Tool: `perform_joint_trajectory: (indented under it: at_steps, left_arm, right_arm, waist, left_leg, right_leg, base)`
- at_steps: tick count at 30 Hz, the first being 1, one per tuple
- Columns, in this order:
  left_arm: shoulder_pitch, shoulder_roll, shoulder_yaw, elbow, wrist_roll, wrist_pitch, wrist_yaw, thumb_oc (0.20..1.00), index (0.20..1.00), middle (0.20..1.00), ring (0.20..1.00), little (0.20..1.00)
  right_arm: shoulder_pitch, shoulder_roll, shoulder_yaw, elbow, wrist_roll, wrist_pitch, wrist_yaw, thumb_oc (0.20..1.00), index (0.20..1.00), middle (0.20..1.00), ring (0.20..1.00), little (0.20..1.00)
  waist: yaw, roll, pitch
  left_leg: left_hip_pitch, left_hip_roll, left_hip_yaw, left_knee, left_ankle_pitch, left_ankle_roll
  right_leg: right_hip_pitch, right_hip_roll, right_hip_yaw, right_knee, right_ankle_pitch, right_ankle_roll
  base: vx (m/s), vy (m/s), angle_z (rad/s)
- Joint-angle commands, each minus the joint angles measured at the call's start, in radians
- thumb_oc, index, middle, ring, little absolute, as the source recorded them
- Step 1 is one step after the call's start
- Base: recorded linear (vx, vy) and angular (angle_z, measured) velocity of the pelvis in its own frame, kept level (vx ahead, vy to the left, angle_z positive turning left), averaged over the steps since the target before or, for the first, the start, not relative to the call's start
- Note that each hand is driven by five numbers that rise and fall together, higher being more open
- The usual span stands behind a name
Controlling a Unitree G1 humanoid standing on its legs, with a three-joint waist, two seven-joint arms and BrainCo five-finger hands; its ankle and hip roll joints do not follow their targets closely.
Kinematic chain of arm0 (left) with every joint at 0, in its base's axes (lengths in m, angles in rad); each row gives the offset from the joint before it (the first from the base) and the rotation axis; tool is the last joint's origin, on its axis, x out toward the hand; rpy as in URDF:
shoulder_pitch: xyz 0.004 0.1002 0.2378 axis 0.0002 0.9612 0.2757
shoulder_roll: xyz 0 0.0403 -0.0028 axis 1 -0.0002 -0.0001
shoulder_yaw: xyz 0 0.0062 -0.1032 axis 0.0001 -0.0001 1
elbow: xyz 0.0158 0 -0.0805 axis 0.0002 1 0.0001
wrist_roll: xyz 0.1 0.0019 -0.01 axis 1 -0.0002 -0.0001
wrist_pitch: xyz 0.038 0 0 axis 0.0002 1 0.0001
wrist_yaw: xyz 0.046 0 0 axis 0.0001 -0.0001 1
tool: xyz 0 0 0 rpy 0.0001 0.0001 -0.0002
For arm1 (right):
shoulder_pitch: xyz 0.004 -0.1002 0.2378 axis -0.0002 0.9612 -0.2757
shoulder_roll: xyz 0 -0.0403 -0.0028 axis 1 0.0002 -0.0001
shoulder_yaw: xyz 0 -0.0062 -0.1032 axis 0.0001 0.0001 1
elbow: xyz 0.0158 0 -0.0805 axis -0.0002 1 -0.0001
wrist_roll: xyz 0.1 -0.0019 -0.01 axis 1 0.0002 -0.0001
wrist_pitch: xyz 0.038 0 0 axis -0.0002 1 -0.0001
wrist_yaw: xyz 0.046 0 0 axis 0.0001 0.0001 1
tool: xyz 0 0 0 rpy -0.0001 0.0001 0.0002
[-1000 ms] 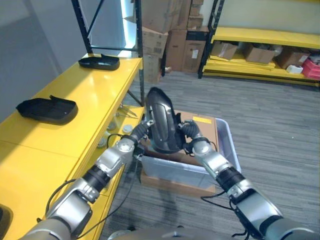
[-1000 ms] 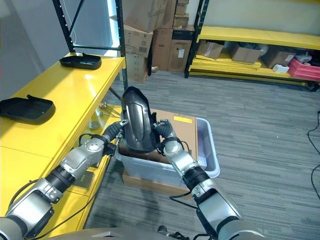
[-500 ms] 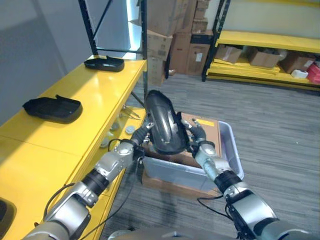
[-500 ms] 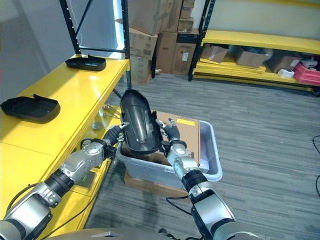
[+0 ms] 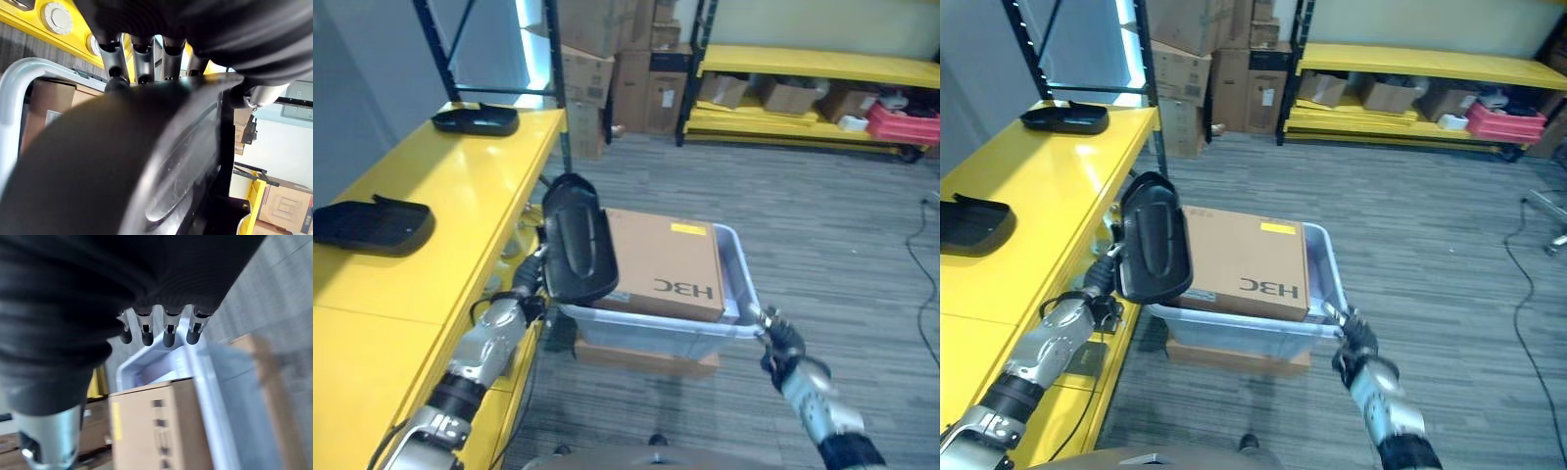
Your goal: Move parts from the plastic box to the shelf.
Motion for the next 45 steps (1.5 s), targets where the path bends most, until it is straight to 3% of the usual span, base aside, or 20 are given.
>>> perform_joint_trajectory:
  at_steps: [1,3,6,9,12,17,21,24,25,29,30,31,33,38,42,45]
  left_arm:
    - [-0.092,0.022,0.026,-0.053,0.063,-0.199,0.003,0.2,0.2,0.2,0.2,0.2]
    - [-0.072,0.047,0.073,-0.089,0.115,-0.262,0.043,0.2,0.2,0.2,0.2,0.2]
    - [-0.066,0.06,0.105,-0.117,0.127,-0.275,0.076,0.2,0.2,0.2,0.2,0.2]
    - [-0.08,0.083,0.147,-0.141,0.175,-0.314,0.122,0.2,0.2,0.2,0.2,0.2]
    - [-0.075,0.114,0.198,-0.217,0.241,-0.344,0.193,0.2,0.2,0.2,0.2,0.2]
    - [-0.004,0.142,0.288,-0.355,0.303,-0.322,0.286,0.2,0.2,0.2,0.2,0.2]
    - [0.087,0.154,0.364,-0.408,0.306,-0.334,0.3,0.2,0.2,0.2,0.2,0.2]
    - [0.127,0.151,0.402,-0.406,0.31,-0.337,0.286,0.2,0.2,0.2,0.2,0.2]
    - [0.136,0.15,0.407,-0.403,0.32,-0.335,0.289,0.2,0.2,0.2,0.2,0.2]
    - [0.173,0.127,0.421,-0.4,0.345,-0.34,0.295,0.2,0.2,0.2,0.2,0.2]
    - [0.175,0.126,0.422,-0.399,0.346,-0.34,0.303,0.2,0.2,0.2,0.2,0.2]
    - [0.175,0.124,0.422,-0.392,0.34,-0.351,0.289,0.2,0.2,0.2,0.2,0.2]
    - [0.173,0.132,0.426,-0.382,0.342,-0.35,0.29,0.2,0.2,0.2,0.2,0.2]
    - [0.219,0.166,0.472,-0.378,0.334,-0.35,0.244,0.2,0.2,0.2,0.2,0.2]
    - [0.272,0.189,0.513,-0.371,0.296,-0.38,0.201,0.2,0.2,0.2,0.2,0.2]
    - [0.266,0.198,0.514,-0.365,0.299,-0.402,0.183,0.2,0.2,0.2,0.2,0.2]
  right_arm:
    - [-0.046,-0.011,0.033,0.032,-0.096,0.079,0.111,1.0,1.0,1.0,1.0,1.0]
    - [0.041,0.016,0.072,0.145,-0.16,0.081,0.177,1.0,1.0,1.0,1.0,1.0]
    - [0.074,0.037,0.1,0.236,-0.233,0.062,0.212,1.0,1.0,1.0,1.0,1.0]
    - [0.071,0.067,0.145,0.428,-0.334,-0.012,0.259,1.0,1.0,1.0,1.0,1.0]
    - [0.052,0.092,0.205,0.552,-0.419,-0.049,0.26,1.0,1.0,1.0,1.0,1.0]
    - [0.025,0.098,0.26,0.603,-0.515,-0.051,0.219,1.0,1.0,1.0,1.0,1.0]
    - [-0.01,0.095,0.291,0.657,-0.593,-0.062,0.194,1.0,1.0,1.0,1.0,1.0]
    - [-0.015,0.092,0.305,0.64,-0.613,-0.028,0.178,1.0,1.0,1.0,1.0,1.0]
    - [-0.017,0.092,0.309,0.636,-0.618,-0.016,0.176,1.0,1.0,1.0,1.0,1.0]
    - [-0.039,0.104,0.297,0.649,-0.633,0.009,0.163,1.0,1.0,1.0,1.0,1.0]
    - [-0.041,0.106,0.297,0.653,-0.65,0.008,0.172,1.0,1.0,1.0,1.0,1.0]
    - [-0.048,0.125,0.298,0.679,-0.657,-0.001,0.172,1.0,1.0,1.0,1.0,1.0]
    - [-0.047,0.14,0.314,0.696,-0.676,-0.002,0.169,1.0,1.0,1.0,1.0,1.0]
    - [-0.078,0.154,0.331,0.737,-0.724,0.02,0.156,1.0,1.0,1.0,1.0,1.0]
    - [-0.103,0.166,0.344,0.713,-0.656,0.029,0.154,1.0,1.0,1.0,1.0,1.0]
    - [-0.111,0.178,0.34,0.673,-0.573,0.047,0.124,1.0,1.0,1.0,1.0,1.0]
  waist:
    - [0.007,0.016,-0.042]
    - [0.001,0.01,-0.038]
    - [0.003,0.008,-0.038]
    - [0.023,0.009,-0.034]
    - [0.063,0.013,-0.023]
    - [0.13,0.022,-0.004]
    - [0.208,0.035,0.022]
    - [0.229,0.039,0.043]
    - [0.228,0.038,0.042]
    - [0.226,0.025,0.05]
    - [0.225,0.024,0.051]
    - [0.219,0.026,0.053]
    - [0.22,0.036,0.05]
    - [0.276,0.056,0.028]
    - [0.323,0.065,0.009]
    - [0.328,0.072,0.007]
  left_leg:
    - [-0.03,0.019,-0.001,0.027,-0.014,0.015]
    - [-0.033,0.02,-0.006,0.024,-0.013,0.013]
    - [-0.036,0.022,-0.011,0.023,-0.013,0.01]
    - [-0.048,0.027,-0.032,0.025,-0.01,0.006]
    - [-0.07,0.038,-0.078,0.038,-0.004,-0.006]
    - [-0.112,0.049,-0.146,0.045,0.023,-0.03]
    - [-0.199,0.064,-0.153,0.031,0.095,-0.07]
    - [-0.267,0.096,-0.042,0.076,0.129,-0.087]
    - [-0.262,0.104,-0.013,0.089,0.111,-0.099]
    - [-0.251,0.084,0.122,0.206,0.033,-0.068]
    - [-0.25,0.082,0.132,0.217,0.025,-0.066]
    - [-0.235,0.083,0.23,0.227,0.018,-0.058]
    - [-0.22,0.088,0.277,0.188,0.041,-0.06]
    - [-0.166,-0.017,0.162,0.07,0.009,-0.015]
    - [-0.127,-0.057,0.072,0.011,0.009,0.007]
    - [-0.117,-0.077,0.03,0.009,-0.003,0.032]
  right_leg:
    - [-0.01,-0.032,-0.075,0.042,-0.004,0.047]
    - [-0.015,-0.022,-0.067,0.052,-0.014,0.041]
    - [-0.016,-0.017,-0.066,0.058,-0.022,0.037]
    - [-0.018,-0.007,-0.072,0.067,-0.036,0.029]
    - [-0.013,0.011,-0.091,0.077,-0.058,0.012]
    - [-0.003,0.034,-0.135,0.076,-0.082,-0.008]
    - [0.032,0.044,-0.21,0.041,-0.084,-0.008]
    - [0.05,0.038,-0.32,0.024,-0.078,-0.008]
    - [0.059,0.038,-0.335,0.023,-0.089,-0.003]
    - [0.045,0.009,-0.412,0.051,-0.08,-0.009]
    - [0.045,0.006,-0.418,0.053,-0.08,-0.009]
    - [0.059,-0.004,-0.468,0.055,-0.073,-0.004]
    - [0.079,-0.006,-0.502,0.046,-0.072,-0.001]
    - [0.093,-0.025,-0.481,0.048,-0.073,0.025]
    - [0.092,-0.068,-0.476,0.085,-0.078,0.052]
    - [0.065,-0.125,-0.447,0.192,-0.091,0.055]
  base:
    - [-0.07,-0.078,-0.07]
    - [-0.06,-0.083,-0.11]
    - [-0.03,-0.069,-0.02]
    - [-0.06,-0.108,0.09]
    - [-0.08,-0.143,0.22]
    - [-0.09,-0.125,0.42]
    - [-0.12,-0.083,0.5]
    - [-0.12,-0.064,1.08]
    - [-0.08,0.004,1.52]
    - [-0.1,0.089,0.99]
    - [-0.1,0.136,1.24]
    - [-0.06,0.129,1.32]
    - [-0.01,0.14,1.42]
    - [0.08,0.186,0.81]
    - [0.1,0.177,0.34]
    - [0.08,0.175,0.22]
